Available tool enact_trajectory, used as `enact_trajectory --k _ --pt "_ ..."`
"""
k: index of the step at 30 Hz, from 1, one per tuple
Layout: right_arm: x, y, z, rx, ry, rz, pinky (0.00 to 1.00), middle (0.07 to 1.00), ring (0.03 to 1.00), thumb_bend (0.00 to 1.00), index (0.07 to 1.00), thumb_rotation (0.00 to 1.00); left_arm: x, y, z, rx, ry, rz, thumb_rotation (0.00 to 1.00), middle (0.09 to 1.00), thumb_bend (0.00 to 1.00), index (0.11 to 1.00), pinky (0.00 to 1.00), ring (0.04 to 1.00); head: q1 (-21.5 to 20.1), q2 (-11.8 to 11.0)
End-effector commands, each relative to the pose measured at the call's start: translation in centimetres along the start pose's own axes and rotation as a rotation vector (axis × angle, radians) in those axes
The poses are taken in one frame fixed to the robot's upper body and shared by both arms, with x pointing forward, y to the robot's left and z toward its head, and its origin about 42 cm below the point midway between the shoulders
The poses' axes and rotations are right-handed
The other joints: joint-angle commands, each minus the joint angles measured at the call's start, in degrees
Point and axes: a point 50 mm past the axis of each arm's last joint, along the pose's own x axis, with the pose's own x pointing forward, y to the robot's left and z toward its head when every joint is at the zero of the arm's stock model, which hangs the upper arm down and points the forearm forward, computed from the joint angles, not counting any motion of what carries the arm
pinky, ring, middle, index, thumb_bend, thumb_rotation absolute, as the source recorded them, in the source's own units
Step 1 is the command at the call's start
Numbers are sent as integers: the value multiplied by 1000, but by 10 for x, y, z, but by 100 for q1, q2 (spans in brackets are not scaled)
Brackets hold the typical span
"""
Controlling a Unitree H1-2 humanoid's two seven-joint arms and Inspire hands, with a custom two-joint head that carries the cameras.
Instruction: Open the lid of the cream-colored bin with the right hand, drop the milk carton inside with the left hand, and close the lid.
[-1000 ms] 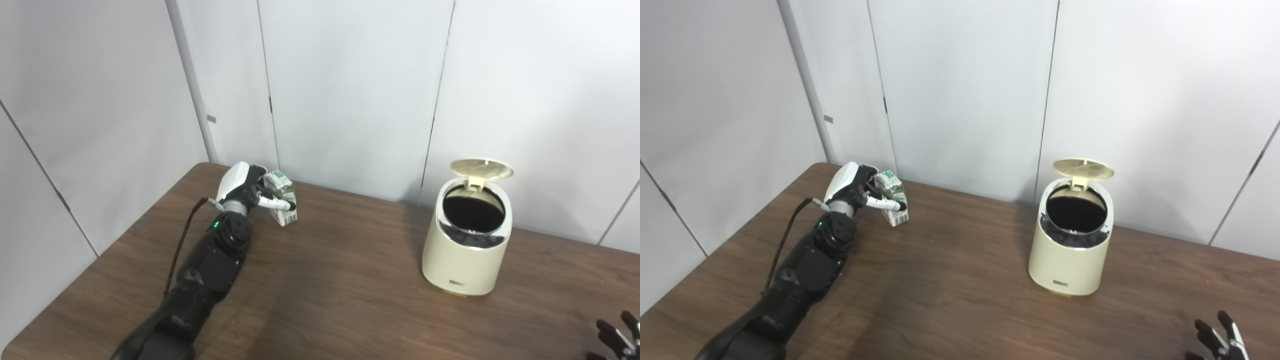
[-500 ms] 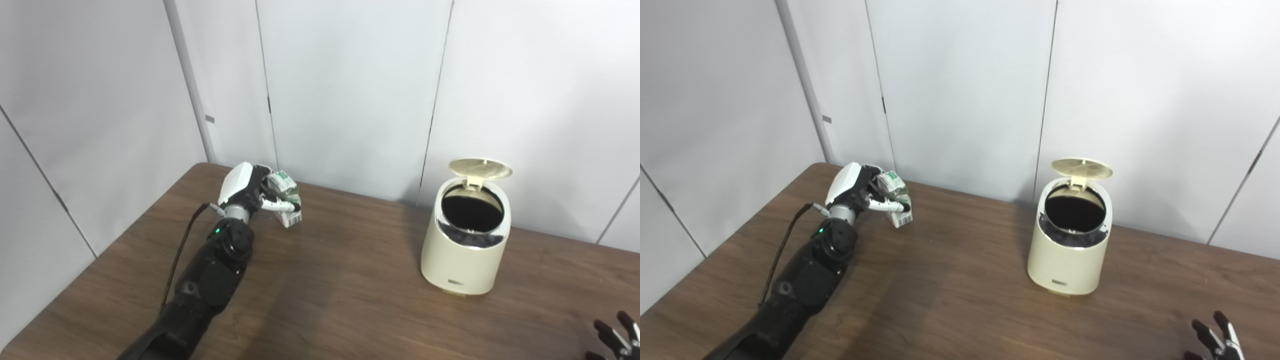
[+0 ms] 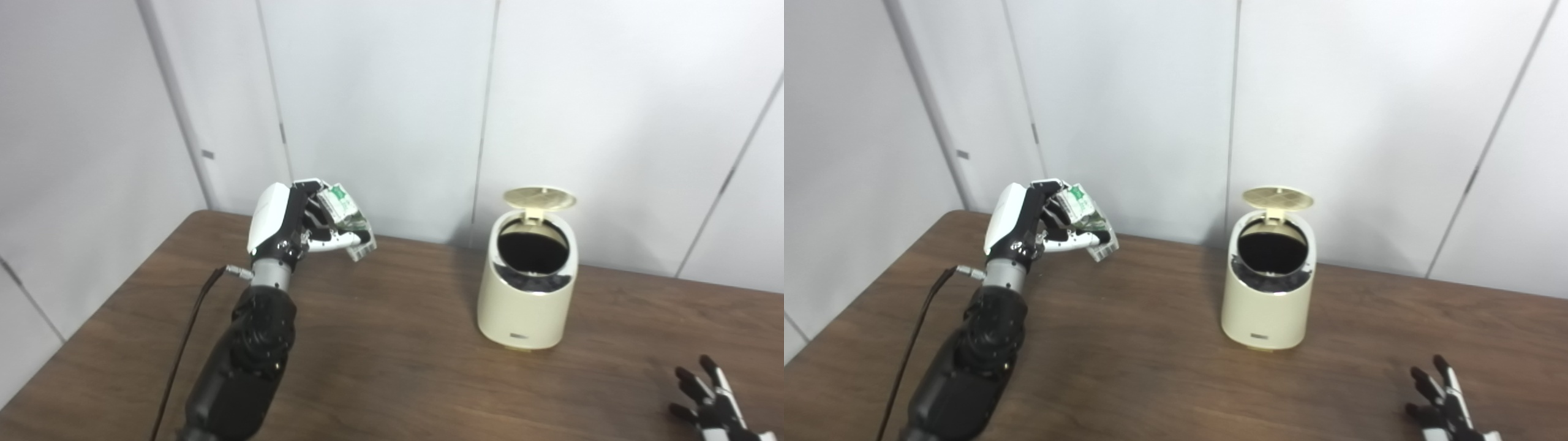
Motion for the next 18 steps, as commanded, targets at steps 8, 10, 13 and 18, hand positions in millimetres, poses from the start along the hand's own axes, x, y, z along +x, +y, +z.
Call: enact_trajectory --k 8,10,13,18 --pt "-1 14 17 6 -25 18 851 913 905 578 1000 1000 -11 1 60 -82 -234 22 0 522 476 469 353 460 -536 168" --pt "-2 17 19 7 -29 18 855 917 910 575 1000 1000 -13 -1 68 -87 -266 15 0 524 476 471 352 459 -596 190" --pt "-2 19 21 -11 -33 17 849 915 904 578 1000 1000 -17 -6 82 -68 -313 13 0 501 478 473 365 449 -691 216" --pt "-3 22 25 -16 -36 14 869 916 909 589 1000 1000 -20 -17 100 -72 -363 -5 0 511 477 480 348 443 -828 230"
